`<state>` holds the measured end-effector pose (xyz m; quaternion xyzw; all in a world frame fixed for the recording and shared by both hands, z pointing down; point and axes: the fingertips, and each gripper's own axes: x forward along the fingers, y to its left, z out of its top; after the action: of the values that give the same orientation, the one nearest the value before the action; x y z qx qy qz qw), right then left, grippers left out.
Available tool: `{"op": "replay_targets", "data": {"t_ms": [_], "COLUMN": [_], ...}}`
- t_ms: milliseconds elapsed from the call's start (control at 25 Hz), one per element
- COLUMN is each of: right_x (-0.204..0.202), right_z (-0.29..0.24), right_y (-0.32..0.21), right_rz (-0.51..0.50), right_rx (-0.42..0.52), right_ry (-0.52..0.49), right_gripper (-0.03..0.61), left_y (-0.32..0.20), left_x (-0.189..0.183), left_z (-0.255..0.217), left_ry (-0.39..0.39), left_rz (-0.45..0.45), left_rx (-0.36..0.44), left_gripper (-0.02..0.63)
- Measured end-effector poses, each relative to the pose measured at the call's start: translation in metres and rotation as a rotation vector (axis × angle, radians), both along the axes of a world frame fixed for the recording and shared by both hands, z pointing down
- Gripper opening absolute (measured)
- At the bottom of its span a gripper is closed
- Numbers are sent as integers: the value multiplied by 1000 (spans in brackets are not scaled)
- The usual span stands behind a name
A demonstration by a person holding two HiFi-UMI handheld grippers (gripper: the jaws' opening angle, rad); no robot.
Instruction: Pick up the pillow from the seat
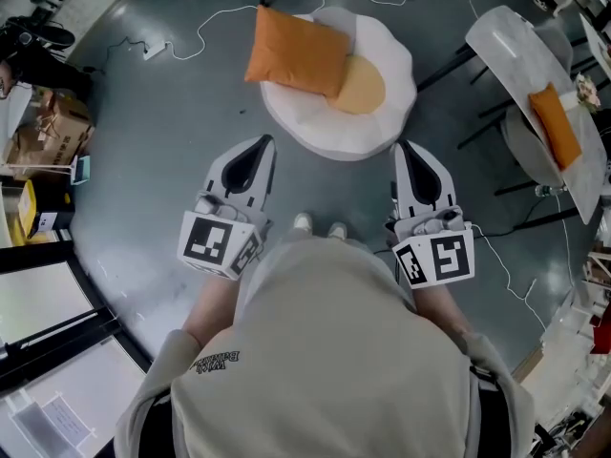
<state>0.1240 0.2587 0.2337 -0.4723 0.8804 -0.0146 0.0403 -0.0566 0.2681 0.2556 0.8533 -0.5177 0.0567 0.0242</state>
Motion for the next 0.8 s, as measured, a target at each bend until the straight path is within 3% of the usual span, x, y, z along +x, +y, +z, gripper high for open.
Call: {"op": "replay_targets", "data": {"t_ms": [400,800], "right_x": [27,40], "right_z": [15,27], "right_y": [-12,-17], "right_rz": [-3,-23], "right_rx": [-32,-53], "right_ry": [-4,18], "right_gripper": [9,9], "left_y": [-9,-15], "left_x": [33,35], "left_z": [7,13], "left_ry": [-24,-49], "left_rz": [3,-31], "left_rx": [11,4], "left_gripper": [10,9]}}
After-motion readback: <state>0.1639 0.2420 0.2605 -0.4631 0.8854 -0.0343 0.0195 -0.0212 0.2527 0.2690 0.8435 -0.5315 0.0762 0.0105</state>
